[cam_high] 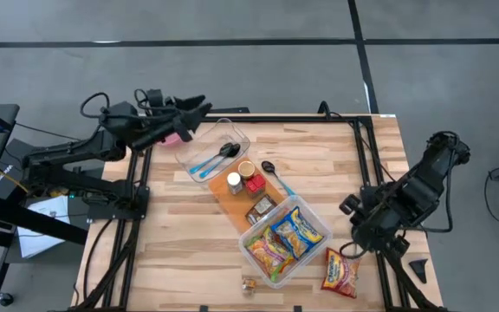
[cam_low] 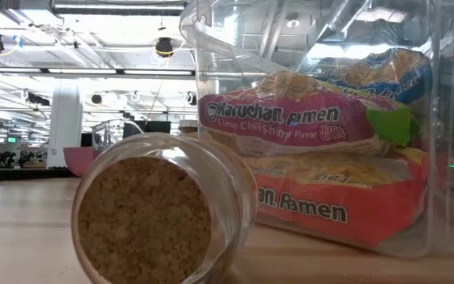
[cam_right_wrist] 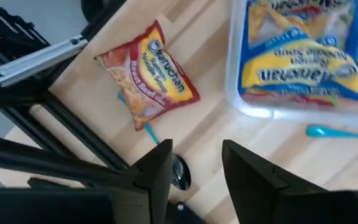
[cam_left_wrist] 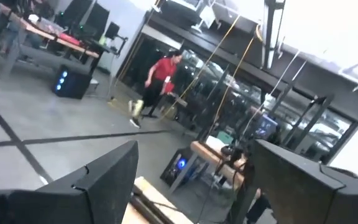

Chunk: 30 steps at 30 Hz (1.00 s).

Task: Pick & Place Food Item
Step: Put the red noodle pack into the bottom transparent bin

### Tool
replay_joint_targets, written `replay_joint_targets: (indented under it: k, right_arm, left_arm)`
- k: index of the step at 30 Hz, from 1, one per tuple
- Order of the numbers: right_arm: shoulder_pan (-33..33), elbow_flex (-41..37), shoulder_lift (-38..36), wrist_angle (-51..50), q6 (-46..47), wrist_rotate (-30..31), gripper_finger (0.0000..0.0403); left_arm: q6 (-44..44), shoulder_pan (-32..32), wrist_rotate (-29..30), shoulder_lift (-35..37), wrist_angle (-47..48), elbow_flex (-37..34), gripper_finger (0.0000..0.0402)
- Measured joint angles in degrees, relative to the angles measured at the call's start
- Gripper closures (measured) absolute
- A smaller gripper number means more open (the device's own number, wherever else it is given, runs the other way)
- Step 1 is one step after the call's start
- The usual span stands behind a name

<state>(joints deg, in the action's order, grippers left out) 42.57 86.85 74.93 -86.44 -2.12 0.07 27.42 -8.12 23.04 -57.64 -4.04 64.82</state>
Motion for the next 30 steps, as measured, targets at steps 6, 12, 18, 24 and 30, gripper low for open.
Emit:
replay_joint_targets:
  k: [6,12,18,24,30]
  right_arm:
    - [1.4,0.0,4.9,6.5,-3.9,-0.9,0.0231]
    - [4.8,-4.5,4.0,12.6,-4.4,3.0,0.0196]
    - [12.2,-14.6,4.3,23.2,-3.9,2.8,0.0182]
    - [17.0,-22.4,8.5,28.1,-2.3,8.4,0.0193]
    - [17.2,-23.7,16.2,29.0,3.2,10.3,0.0212]
  left_arm:
    - [1.8,2.6,1.0,-3.2,-1.0,0.0,0.0092]
    - [3.5,7.6,2.7,-4.7,-3.0,0.0,0.0092]
    - [1.2,14.4,9.4,-5.0,-5.8,0.0,0.0092]
    - [-1.8,20.6,12.1,-5.0,-9.0,0.0,0.0092]
    - [-2.4,25.9,12.6,-5.0,-9.7,0.0,0.0092]
